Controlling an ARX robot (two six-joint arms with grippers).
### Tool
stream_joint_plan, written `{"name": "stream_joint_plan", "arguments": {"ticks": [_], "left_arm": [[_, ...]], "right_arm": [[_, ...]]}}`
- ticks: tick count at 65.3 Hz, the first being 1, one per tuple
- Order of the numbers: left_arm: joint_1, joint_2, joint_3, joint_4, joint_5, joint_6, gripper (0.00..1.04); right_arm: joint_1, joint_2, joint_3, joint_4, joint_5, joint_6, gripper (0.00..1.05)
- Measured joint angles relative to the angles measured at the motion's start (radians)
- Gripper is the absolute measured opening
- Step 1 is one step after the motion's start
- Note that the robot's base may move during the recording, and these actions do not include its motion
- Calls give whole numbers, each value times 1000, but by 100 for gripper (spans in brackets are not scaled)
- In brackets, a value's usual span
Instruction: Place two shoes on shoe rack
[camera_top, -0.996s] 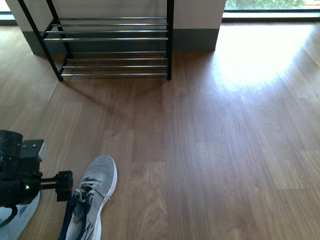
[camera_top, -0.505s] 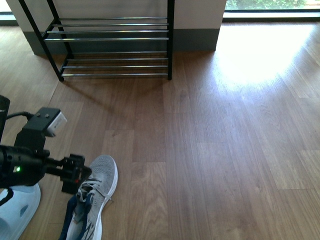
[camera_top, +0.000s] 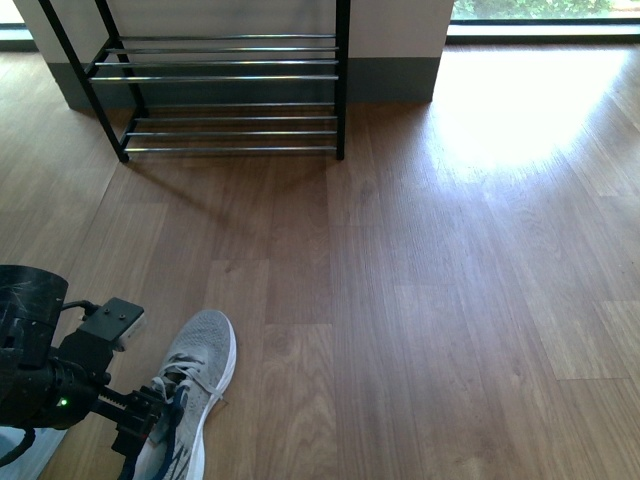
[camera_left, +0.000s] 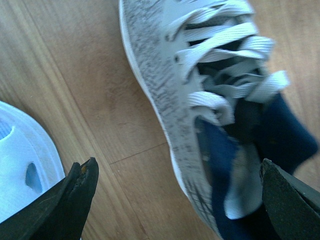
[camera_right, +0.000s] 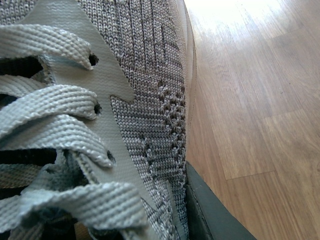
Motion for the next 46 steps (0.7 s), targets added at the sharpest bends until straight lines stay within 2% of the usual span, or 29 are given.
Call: {"name": "stream_joint_plan", "arguments": {"ticks": [7, 17, 31, 34, 46], "left_arm": [[1, 59, 45, -9, -5, 0, 95], [-27, 93, 91, -59, 38, 4, 95], [-40, 122, 145, -85, 6, 4, 95], [-40, 126, 147, -86, 0, 5, 91], [-40, 158, 180, -90, -6, 6, 65]], "right_arm": [[0, 0, 0, 0, 0, 0, 4], [0, 0, 0, 0, 0, 0, 4], [0, 0, 0, 0, 0, 0, 4], [0, 0, 0, 0, 0, 0, 4], [0, 0, 0, 0, 0, 0, 4]]}}
